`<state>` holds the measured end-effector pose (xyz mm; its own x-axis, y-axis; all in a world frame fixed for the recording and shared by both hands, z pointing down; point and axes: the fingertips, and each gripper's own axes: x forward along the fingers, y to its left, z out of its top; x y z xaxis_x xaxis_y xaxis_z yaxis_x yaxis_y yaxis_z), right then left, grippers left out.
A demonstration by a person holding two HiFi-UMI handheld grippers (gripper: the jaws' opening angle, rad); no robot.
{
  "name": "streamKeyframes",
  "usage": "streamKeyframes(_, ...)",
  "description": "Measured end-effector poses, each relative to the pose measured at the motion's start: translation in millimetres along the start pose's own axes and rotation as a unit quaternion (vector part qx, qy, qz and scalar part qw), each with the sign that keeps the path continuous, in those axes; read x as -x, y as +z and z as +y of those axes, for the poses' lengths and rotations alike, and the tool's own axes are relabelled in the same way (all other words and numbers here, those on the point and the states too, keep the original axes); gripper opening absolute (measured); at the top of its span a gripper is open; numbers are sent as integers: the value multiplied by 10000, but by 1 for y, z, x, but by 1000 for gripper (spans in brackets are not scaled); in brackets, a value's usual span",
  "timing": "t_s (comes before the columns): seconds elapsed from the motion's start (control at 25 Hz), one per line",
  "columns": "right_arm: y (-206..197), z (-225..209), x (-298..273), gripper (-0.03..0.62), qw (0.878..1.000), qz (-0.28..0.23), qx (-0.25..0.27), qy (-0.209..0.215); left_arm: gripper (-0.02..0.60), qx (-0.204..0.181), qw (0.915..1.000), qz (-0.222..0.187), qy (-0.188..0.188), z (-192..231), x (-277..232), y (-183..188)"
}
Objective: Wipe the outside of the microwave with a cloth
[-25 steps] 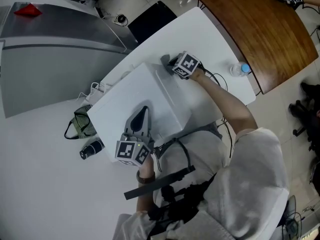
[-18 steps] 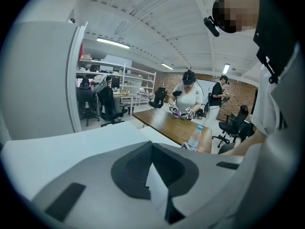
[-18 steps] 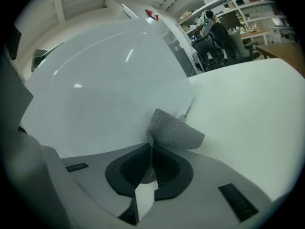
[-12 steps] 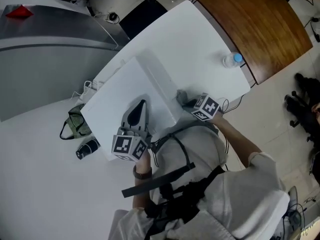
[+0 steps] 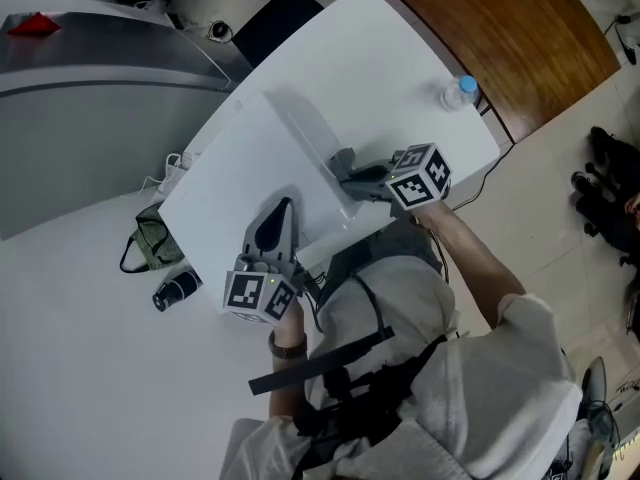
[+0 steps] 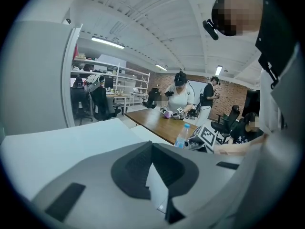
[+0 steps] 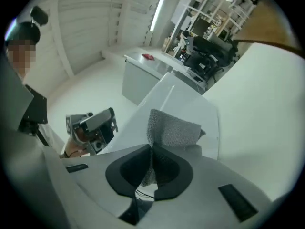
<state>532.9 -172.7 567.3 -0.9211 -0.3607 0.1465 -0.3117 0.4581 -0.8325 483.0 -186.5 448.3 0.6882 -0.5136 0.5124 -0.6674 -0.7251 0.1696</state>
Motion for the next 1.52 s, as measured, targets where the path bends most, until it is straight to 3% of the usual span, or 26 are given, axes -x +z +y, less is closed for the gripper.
streamKeyframes(0.16, -11, -26, -11, 25, 9839, -720, -1408, 834, 25, 122, 9999, -47, -21, 0, 25, -18)
streamKeyframes(0.24, -21, -37, -17, 25, 9834, -796, -1477, 694, 25, 120, 9998, -145, -73, -4, 44, -23)
streamKeyframes(0.4, -27, -2, -14, 25, 9913, -775, -1055, 114, 25, 95, 9990, -412, -135, -10, 100, -30)
streamKeyframes(0.48, -25, 51, -2, 25, 9895, -1185, -819, 101, 25, 33, 9982, -590, -100, -6, 142, -40)
streamKeyframes(0.56, -24, 112, 7, 25, 9843, -1707, -151, -426, 25, -104, 9971, -746, -57, 2, 190, -55)
streamKeyframes(0.68, -42, 203, -12, 26, 9557, -2210, 1232, -1504, 25, -199, 9951, -967, -18, 14, 265, -86)
streamKeyframes(0.76, -68, 254, -51, 25, 9286, -2120, 2081, -2225, 25, -171, 9937, -1104, 6, 23, 313, -109)
streamKeyframes(0.84, -100, 299, -101, 25, 9040, -1949, 2706, -2674, 25, -166, 9929, -1174, 67, 34, 360, -132)
streamKeyframes(0.96, -141, 357, -170, 25, 8877, -1870, 3157, -2780, 25, -60, 9914, -1283, 253, 51, 419, -162)
streamKeyframes(1.08, -178, 397, -219, 26, 8813, -1785, 3472, -2664, 25, 101, 9888, -1414, 470, 63, 463, -185)
streamKeyframes(1.4, -200, 419, -255, 26, 8894, -1709, 3525, -2356, 25, 64, 9837, -1554, 900, 78, 501, -188)
streamKeyframes(1.52, -205, 425, -254, 26, 8925, -1737, 3506, -2244, 25, -38, 9839, -1570, 855, 64, 501, -182)
